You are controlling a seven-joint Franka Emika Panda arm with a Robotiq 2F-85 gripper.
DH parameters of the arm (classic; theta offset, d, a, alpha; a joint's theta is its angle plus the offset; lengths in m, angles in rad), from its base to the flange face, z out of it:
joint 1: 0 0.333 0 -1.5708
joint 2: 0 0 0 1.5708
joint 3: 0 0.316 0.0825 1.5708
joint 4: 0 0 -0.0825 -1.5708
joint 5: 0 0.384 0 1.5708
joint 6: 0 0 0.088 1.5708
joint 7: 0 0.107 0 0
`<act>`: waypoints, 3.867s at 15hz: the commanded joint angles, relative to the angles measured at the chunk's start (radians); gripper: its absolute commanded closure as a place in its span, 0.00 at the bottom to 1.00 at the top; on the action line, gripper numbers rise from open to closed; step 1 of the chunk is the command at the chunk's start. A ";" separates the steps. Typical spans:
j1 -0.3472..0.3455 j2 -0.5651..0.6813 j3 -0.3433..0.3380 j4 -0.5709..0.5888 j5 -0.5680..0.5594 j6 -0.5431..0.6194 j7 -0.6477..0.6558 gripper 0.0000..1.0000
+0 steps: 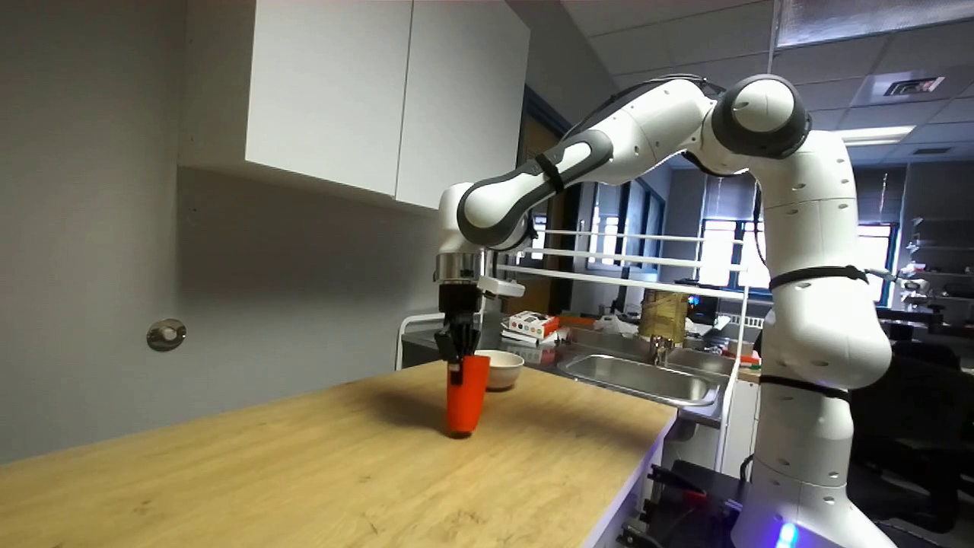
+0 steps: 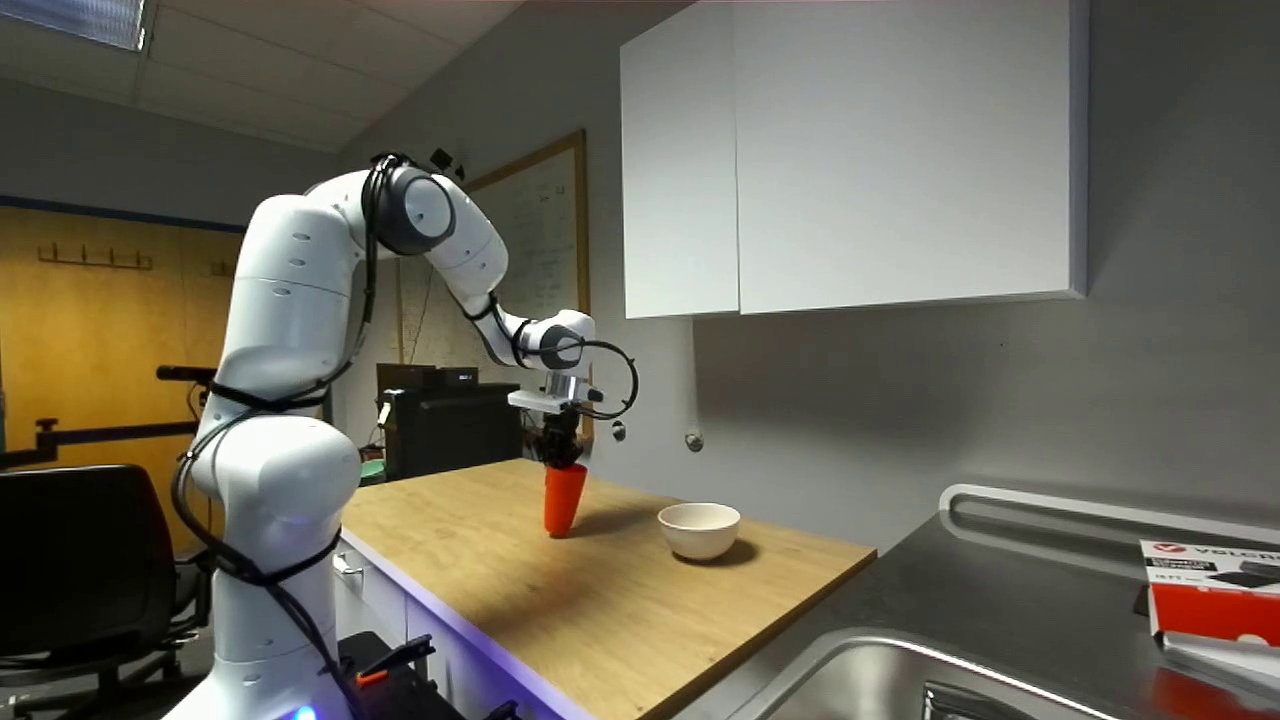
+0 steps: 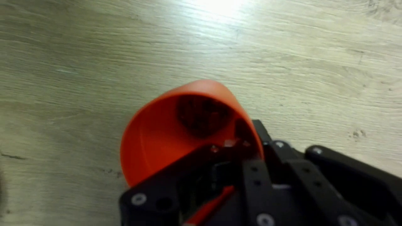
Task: Pour the contents in the orange cup into the white bowl
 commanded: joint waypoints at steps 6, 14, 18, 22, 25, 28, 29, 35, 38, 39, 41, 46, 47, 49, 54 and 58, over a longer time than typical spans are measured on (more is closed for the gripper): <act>-0.057 -0.075 -0.048 0.125 0.031 -0.080 -0.207 0.98; -0.224 0.116 -0.139 0.436 0.270 -0.227 -0.579 0.98; -0.328 0.231 -0.138 0.565 0.415 -0.328 -0.696 0.98; -0.410 0.299 -0.131 0.610 0.541 -0.397 -0.760 0.98; -0.456 0.336 -0.136 0.607 0.647 -0.422 -0.811 0.98; -0.489 0.376 -0.140 0.596 0.748 -0.456 -0.865 0.98; -0.498 0.391 -0.141 0.597 0.779 -0.474 -0.882 0.98; -0.529 0.476 -0.158 0.596 0.915 -0.570 -0.945 0.98; -0.553 0.507 -0.170 0.595 0.985 -0.630 -0.969 0.98; -0.560 0.516 -0.177 0.596 1.007 -0.650 -0.977 0.98; -0.575 0.535 -0.188 0.601 1.055 -0.693 -0.990 0.98; -0.602 0.576 -0.218 0.607 1.166 -0.794 -1.008 0.98; -0.605 0.585 -0.223 0.610 1.185 -0.812 -1.009 0.98; -0.606 0.602 -0.232 0.614 1.221 -0.842 -1.005 0.98; -0.602 0.665 -0.242 0.641 1.289 -0.908 -0.982 0.98; -0.601 0.706 -0.246 0.668 1.324 -0.954 -0.975 0.98</act>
